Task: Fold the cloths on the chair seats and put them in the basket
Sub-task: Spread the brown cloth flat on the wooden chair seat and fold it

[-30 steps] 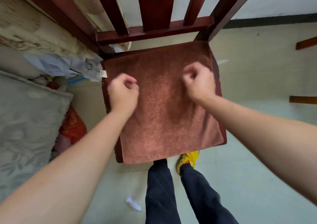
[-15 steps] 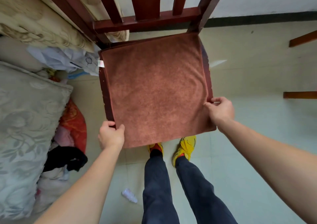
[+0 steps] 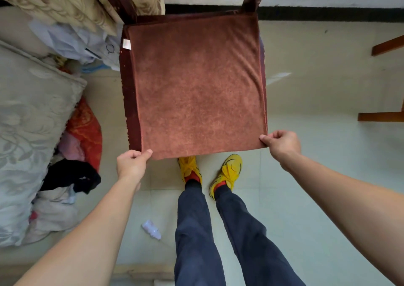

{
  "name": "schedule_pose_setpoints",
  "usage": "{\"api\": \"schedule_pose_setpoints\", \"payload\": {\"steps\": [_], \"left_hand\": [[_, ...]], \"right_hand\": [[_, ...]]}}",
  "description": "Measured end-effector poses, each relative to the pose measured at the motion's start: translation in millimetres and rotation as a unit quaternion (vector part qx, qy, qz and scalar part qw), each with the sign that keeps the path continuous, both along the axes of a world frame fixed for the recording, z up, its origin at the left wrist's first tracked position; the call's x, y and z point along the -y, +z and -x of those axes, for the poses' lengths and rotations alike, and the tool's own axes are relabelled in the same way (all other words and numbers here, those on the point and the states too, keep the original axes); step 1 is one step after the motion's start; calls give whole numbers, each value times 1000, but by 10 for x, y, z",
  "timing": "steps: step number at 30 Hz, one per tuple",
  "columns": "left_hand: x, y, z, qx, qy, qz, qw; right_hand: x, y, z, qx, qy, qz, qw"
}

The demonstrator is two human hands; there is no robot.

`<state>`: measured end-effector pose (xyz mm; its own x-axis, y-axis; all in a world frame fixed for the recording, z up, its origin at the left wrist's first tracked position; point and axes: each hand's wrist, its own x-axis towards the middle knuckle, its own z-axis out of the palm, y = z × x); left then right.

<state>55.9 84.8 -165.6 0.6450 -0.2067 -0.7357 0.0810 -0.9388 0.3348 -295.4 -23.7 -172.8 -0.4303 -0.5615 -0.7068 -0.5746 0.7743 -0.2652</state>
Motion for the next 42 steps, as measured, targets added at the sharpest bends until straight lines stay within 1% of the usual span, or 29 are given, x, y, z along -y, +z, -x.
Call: {"api": "schedule_pose_setpoints", "payload": {"steps": [2, 4, 6, 8, 10, 12, 14, 16, 19, 21, 25, 29, 32, 35, 40, 42], "left_hand": [[-15, 13, -22, 3, 54, 11, 998], [-10, 36, -28, -31, 120, 21, 992], [7, 39, -22, -80, 178, 37, 980], [35, 16, -8, -114, 211, 44, 970], [73, 3, 16, -117, 233, 48, 964], [81, -5, 43, -109, 245, 41, 962], [52, 7, 70, -83, 229, 35, 969], [29, 81, 108, -46, 191, 27, 980], [38, 257, 144, -32, 171, 34, 984], [138, 400, 114, -42, 185, 58, 980], [567, 644, -66, -77, 187, 128, 971], [1162, 773, -327, -154, 205, 174, 951], [1605, 761, -488, -208, 225, 194, 932], [2034, 671, -629, -213, 234, 204, 926], [2519, 471, -728, -207, 190, 196, 940], [2638, 418, -728, -203, 201, 198, 938]], "right_hand": [[-15, 1, 0, -1, 8, 0, 1000], [-33, -16, -23, 12, -18, 9, 1000], [-60, -23, -69, 58, -111, 15, 992], [-88, -9, -125, 119, -212, 0, 970], [-115, 2, -167, 153, -267, -24, 951], [-136, 18, -180, 146, -296, -28, 944], [-165, 58, -165, 122, -305, -26, 944], [-185, 157, -147, 113, -317, -15, 942], [-176, 356, -183, 111, -323, 32, 939], [-64, 516, -257, 122, -325, 73, 935], [401, 782, -446, 178, -331, 124, 918], [1021, 916, -661, 242, -329, 130, 904], [1476, 870, -801, 272, -327, 119, 897], [1865, 732, -935, 272, -319, 117, 900], [2281, 505, -1070, 287, -312, 121, 898], [2403, 423, -1092, 288, -309, 108, 900]]}}
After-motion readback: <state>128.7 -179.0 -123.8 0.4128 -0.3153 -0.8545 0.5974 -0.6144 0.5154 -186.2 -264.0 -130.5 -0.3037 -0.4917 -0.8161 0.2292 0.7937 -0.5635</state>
